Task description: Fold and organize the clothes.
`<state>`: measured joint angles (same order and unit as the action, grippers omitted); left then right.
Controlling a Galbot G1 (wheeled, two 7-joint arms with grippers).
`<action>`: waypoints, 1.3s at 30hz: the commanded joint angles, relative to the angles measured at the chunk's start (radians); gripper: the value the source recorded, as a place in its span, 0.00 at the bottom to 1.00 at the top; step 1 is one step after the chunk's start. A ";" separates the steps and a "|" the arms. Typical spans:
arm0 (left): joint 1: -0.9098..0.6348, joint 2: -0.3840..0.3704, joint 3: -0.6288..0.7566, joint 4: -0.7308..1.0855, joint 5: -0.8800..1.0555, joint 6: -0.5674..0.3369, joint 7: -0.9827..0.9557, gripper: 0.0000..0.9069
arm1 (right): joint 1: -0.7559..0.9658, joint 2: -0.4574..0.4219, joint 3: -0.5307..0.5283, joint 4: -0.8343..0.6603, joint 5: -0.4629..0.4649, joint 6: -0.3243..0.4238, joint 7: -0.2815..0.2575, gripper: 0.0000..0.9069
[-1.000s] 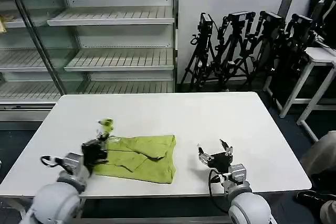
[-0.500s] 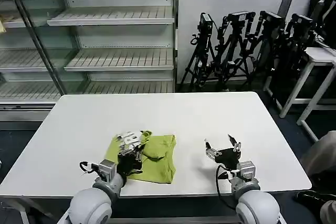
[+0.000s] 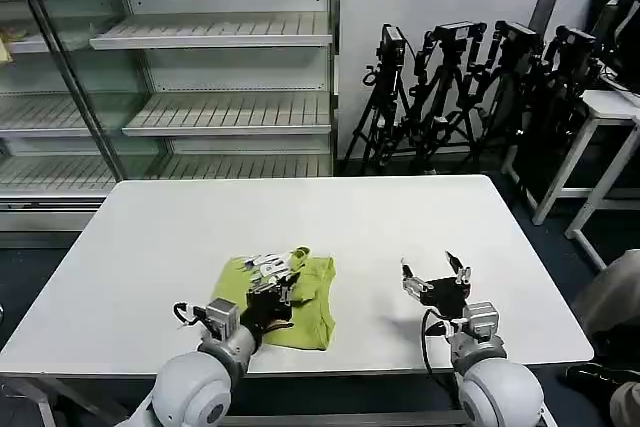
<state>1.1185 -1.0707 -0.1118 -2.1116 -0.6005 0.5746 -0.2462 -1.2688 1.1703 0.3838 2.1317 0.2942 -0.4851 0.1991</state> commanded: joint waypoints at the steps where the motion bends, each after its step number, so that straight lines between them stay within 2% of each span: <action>1: -0.023 -0.014 0.023 0.033 -0.020 0.002 -0.002 0.38 | -0.003 0.000 0.010 0.009 0.001 0.000 0.000 1.00; 2: -0.023 -0.015 0.026 0.030 -0.021 0.002 -0.002 0.88 | -0.002 0.000 0.011 0.008 0.002 -0.001 0.000 1.00; 3: -0.023 -0.017 0.027 0.025 -0.021 0.002 0.000 1.00 | -0.002 0.002 0.011 0.008 0.001 -0.001 0.000 1.00; 6: -0.026 -0.028 0.031 0.008 -0.024 0.000 0.014 1.00 | -0.002 0.004 0.011 0.004 0.001 0.000 0.000 1.00; 9: -0.039 -0.048 0.031 0.006 -0.030 -0.049 0.019 1.00 | -0.003 0.006 0.012 0.003 0.001 0.001 0.000 1.00; 15: -0.055 -0.055 -0.032 -0.021 -0.048 -0.091 0.025 1.00 | -0.002 0.003 0.021 0.001 0.006 0.003 -0.002 1.00; 17: -0.038 -0.034 -0.095 -0.027 -0.026 -0.099 0.034 1.00 | -0.001 0.003 0.021 0.000 0.007 0.006 -0.002 1.00; 22: 0.052 0.032 -0.191 0.036 0.188 -0.169 0.075 1.00 | 0.003 0.003 0.021 0.007 0.013 0.010 -0.004 1.00; 26: 0.139 0.025 -0.242 0.057 0.179 -0.132 0.037 1.00 | 0.013 0.007 0.023 0.007 0.012 0.015 -0.003 1.00; 30: 0.227 0.025 -0.287 0.062 0.150 -0.123 0.093 1.00 | 0.023 0.012 0.026 0.015 0.011 0.017 -0.003 1.00; 39: 0.215 0.018 -0.362 0.117 -0.076 -0.040 0.060 1.00 | 0.024 0.010 0.018 0.013 0.010 0.017 -0.003 1.00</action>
<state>1.2643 -1.0630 -0.3608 -2.0472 -0.5216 0.4797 -0.1814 -1.2508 1.1794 0.4057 2.1475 0.3050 -0.4686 0.1958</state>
